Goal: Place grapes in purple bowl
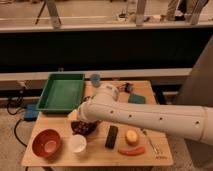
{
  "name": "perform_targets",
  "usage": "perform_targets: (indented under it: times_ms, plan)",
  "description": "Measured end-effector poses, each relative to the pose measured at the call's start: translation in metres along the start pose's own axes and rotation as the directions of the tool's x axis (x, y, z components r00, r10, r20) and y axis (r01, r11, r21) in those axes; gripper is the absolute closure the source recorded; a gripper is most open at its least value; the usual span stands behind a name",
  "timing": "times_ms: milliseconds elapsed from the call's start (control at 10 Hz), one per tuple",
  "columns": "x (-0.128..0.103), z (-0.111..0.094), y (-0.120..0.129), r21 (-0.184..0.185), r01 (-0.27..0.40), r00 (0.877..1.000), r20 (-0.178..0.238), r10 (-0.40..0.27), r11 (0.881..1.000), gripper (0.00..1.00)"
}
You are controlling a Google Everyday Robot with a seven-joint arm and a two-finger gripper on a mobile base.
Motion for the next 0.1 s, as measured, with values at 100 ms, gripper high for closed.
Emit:
perform_targets:
  times_ms: [100]
  plan:
    - [0.0008, 0.0001, 0.0007, 0.001, -0.002, 1.000, 0.000, 0.002, 1.000, 0.20]
